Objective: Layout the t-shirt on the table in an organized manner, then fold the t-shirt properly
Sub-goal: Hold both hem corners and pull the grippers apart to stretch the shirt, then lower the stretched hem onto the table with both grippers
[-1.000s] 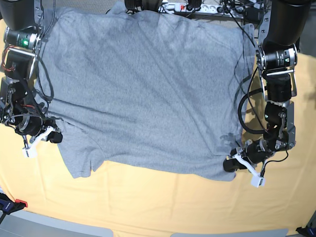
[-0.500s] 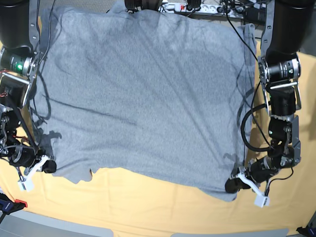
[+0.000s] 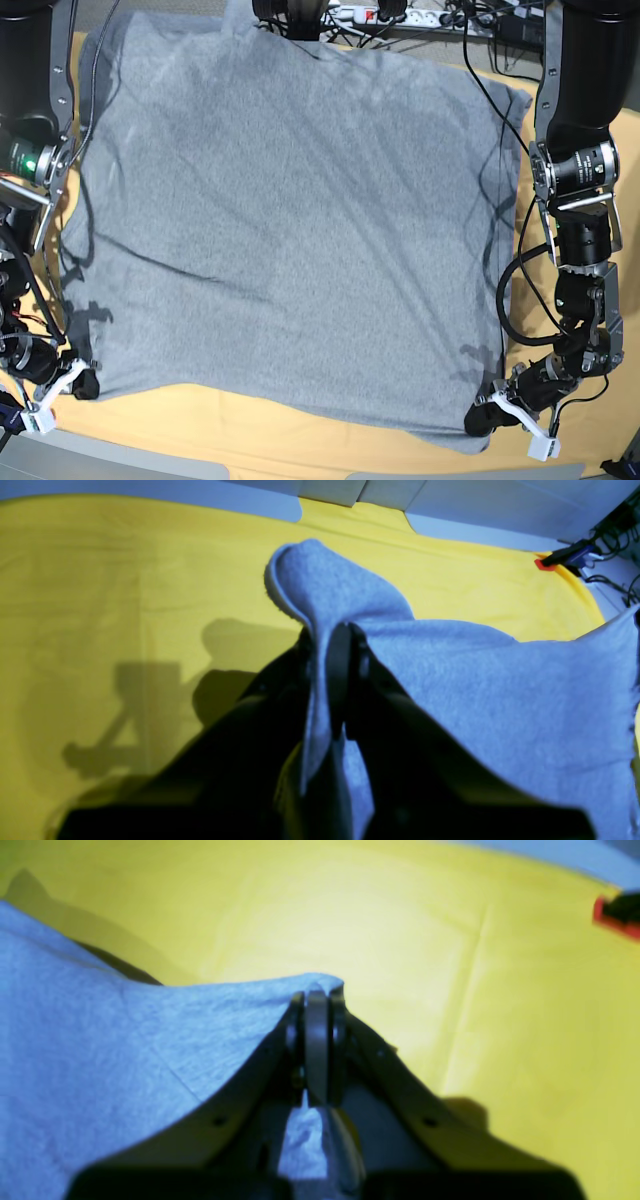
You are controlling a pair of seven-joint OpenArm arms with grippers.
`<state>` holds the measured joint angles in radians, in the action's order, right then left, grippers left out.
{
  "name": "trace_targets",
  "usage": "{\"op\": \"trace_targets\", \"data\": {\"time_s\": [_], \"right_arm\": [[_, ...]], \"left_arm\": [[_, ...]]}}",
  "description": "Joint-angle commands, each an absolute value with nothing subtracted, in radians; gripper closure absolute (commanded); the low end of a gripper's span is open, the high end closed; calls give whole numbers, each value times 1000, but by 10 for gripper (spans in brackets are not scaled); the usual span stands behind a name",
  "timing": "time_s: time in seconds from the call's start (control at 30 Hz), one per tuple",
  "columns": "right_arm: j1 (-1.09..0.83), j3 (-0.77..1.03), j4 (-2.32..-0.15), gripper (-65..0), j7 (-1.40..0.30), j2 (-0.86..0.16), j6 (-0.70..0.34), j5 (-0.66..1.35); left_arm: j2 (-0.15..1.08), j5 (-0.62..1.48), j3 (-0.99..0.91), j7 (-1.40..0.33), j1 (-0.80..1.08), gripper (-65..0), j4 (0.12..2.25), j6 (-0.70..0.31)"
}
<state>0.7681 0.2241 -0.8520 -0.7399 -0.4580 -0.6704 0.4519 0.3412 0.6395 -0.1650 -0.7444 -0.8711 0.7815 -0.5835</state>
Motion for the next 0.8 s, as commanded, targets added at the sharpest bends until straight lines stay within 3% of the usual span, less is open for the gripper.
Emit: {"op": "trace_targets", "data": {"time_s": [0.0,0.3,0.57,0.77], "right_arm": [[813,228,-868,0,-701,-477,-670,466],[814,228,-868,0,-672,-477,-668,435],[715,188,-868,0,-677,-468,-547,368],[628,155,-868,0,-716,-466,-534,363]], "left_arm": [[352,659,-170,-700,-923,0,798,-585],[351,594,-170,-650,-928,0,798,-584],[349,576,-170,-659,-842,0,798,-584],[349,587,-170,-679,-734,0,798,-584]]}}
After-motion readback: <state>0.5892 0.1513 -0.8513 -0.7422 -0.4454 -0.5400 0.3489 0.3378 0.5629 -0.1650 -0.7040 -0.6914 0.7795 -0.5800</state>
